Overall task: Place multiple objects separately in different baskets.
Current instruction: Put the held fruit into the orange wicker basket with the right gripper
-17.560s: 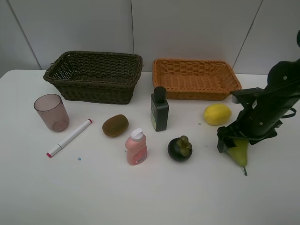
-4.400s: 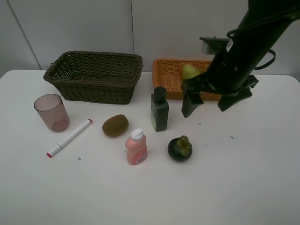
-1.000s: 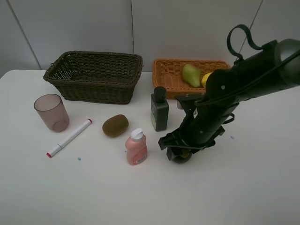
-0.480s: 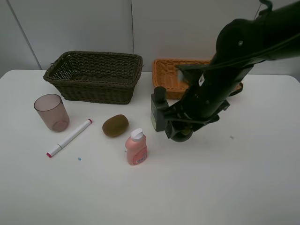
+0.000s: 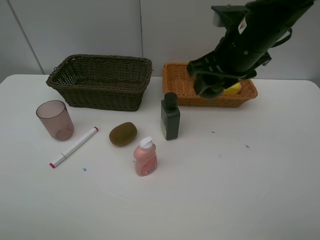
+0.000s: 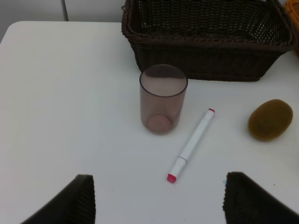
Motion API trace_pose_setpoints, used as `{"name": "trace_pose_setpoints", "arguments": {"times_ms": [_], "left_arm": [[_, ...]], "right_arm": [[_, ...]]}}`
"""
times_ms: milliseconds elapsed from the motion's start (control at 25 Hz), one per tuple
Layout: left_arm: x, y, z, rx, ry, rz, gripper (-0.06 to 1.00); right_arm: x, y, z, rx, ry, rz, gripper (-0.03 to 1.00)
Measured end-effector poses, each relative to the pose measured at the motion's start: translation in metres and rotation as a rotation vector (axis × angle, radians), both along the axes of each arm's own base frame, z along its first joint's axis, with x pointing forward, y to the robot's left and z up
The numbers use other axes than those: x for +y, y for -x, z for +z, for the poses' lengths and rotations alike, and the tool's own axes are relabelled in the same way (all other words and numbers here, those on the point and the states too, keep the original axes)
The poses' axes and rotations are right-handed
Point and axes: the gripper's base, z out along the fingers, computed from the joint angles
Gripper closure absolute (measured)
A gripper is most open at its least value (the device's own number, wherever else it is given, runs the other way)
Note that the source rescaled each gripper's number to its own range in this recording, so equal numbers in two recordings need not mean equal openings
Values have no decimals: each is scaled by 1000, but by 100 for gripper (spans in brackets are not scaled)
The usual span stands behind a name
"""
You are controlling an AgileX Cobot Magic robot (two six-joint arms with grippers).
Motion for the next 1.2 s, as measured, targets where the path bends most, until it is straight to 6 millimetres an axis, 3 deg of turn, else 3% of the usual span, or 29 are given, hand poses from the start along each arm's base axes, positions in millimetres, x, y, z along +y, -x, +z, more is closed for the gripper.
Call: {"name": "trace_pose_setpoints", "arguments": {"times_ms": [280,440,840,1200], "left_arm": [[0,0,0,0,0,0,20],[0,0,0,0,0,0,20],[0,0,0,0,0,0,20],[0,0,0,0,0,0,20]], "right_arm": [[-30,-32,10,-183,-83,-95,44],[-37,-51,8,-291,-131,-115,44],[-24,-96,-57,-360,-181,-94,44],[-18,-110,-96,-359,-194,-82,44]]}}
